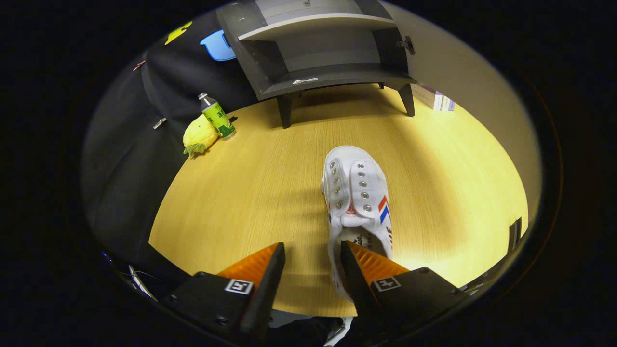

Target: Open the shoe cabinet door, grab the shoes and put them into the shoe cabinet, then close the shoe cabinet door.

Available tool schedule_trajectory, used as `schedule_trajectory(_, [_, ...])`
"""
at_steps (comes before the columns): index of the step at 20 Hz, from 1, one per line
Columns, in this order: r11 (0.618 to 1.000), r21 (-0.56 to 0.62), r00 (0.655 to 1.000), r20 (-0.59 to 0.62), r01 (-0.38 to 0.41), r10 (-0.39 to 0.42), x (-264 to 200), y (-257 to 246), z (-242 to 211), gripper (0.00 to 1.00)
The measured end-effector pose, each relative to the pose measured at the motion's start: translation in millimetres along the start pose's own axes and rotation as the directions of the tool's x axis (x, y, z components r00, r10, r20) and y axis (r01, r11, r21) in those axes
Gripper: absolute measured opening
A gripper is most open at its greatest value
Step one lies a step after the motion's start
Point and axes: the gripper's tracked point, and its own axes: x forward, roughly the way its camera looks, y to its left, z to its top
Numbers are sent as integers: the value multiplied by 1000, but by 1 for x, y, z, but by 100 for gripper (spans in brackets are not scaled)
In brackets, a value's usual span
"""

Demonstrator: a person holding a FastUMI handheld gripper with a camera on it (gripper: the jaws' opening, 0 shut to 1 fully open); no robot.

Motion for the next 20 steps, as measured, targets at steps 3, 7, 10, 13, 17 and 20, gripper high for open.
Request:
schedule_trajectory(3, [1000,-4,997,75,16,-16,17,-3,11,68])
schedule_trajectory(7, [999,25,984,172,40,-44,32,-6,27,63])
schedule_trajectory(10, [998,25,969,237,66,-69,40,-12,40,63])
schedule_trajectory(13, [991,1,950,283,137,-132,59,-32,58,48])
schedule_trajectory(17, [996,5,942,326,89,-86,73,-31,75,15])
schedule_trajectory(20, [992,-37,935,338,124,-104,65,-34,86,5])
